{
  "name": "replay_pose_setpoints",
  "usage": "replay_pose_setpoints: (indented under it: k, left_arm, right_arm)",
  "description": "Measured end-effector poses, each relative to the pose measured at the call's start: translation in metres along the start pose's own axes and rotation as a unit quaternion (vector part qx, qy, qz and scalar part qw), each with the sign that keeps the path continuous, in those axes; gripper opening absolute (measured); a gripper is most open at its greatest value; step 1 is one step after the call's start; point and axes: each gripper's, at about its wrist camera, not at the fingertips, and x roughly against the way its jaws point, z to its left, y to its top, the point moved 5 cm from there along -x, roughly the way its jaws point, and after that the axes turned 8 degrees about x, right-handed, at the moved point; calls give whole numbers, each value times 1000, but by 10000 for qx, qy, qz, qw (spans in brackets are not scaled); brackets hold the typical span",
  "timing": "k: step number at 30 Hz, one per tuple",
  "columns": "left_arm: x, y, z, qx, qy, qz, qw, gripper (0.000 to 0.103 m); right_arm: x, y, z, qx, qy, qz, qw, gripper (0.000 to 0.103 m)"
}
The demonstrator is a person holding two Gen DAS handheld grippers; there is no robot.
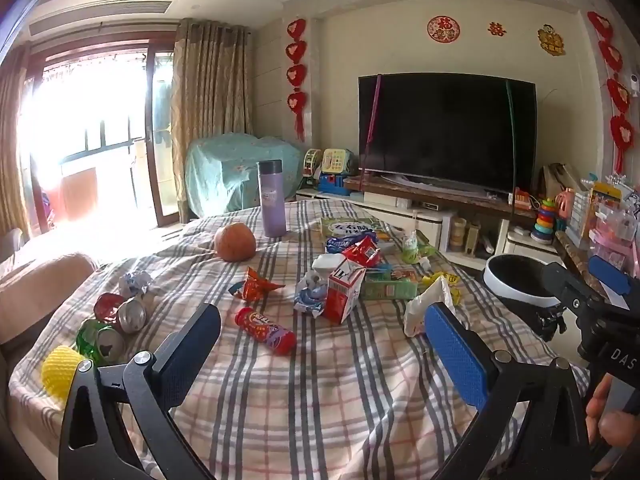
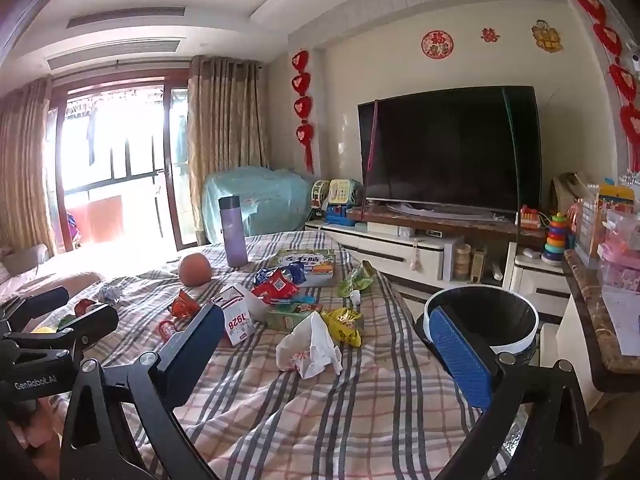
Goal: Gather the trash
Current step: 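Move both tools toward the trash on the plaid bed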
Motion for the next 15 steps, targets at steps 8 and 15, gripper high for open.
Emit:
replay_pose_setpoints:
  k: [8,15]
  left_arm:
    - [-2,-1,2,41,15,45,10000,102]
    - [-9,-4,3,41,39,88,9999,102]
  right_arm:
    - [-1,0,-4,-126,10,113,9999,103]
    - [-4,-4,-6,-267,68,143,9995,103]
